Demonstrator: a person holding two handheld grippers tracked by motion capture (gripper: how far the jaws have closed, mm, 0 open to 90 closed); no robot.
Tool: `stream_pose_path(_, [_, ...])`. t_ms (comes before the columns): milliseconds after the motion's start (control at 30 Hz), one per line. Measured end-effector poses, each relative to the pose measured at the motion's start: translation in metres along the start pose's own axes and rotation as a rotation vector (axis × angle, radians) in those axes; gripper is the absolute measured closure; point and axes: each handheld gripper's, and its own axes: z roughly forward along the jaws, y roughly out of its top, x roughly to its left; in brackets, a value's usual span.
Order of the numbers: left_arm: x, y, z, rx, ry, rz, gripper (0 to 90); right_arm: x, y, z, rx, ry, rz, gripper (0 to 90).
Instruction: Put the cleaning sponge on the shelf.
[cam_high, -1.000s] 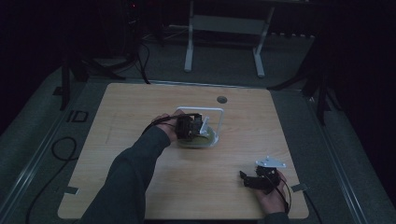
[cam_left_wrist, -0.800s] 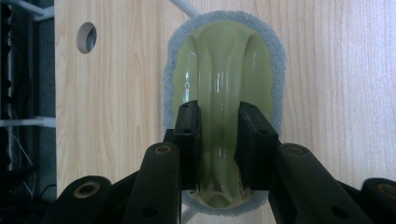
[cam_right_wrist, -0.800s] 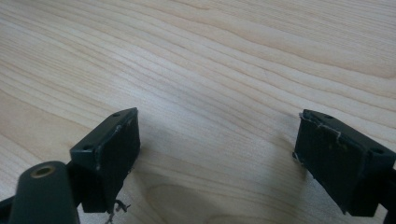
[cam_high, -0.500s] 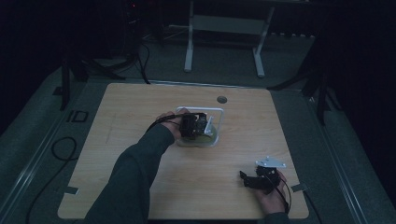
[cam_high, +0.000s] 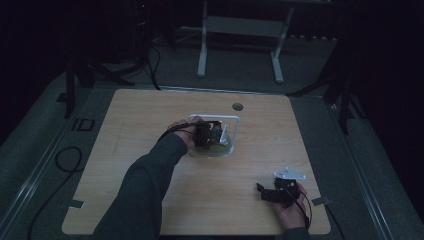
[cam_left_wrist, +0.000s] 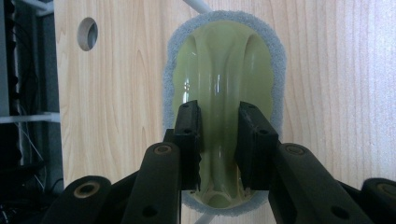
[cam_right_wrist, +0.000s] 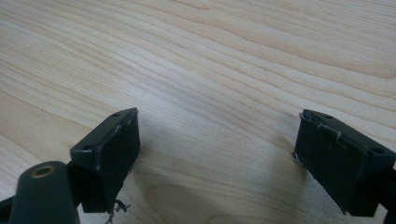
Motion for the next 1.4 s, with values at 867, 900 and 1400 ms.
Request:
stream_pose_path(867, [0.001,0.002,0.011,0.038,0.028,-0.010,71.9,0.000,0.000,0.000,0.001,0.000,0.000,13.6])
stream_pose_path(900, [0.001,0.003,0.012,0.038,0.028,-0.008,71.9,0.000,0.000,0.000,0.001,0.000,0.000,13.6])
stream_pose_path(1400, [0.000,0.005,0.025,0.063,0.026,-0.013,71.8,0.000,0.000,0.000,0.001,0.001,0.000,13.6])
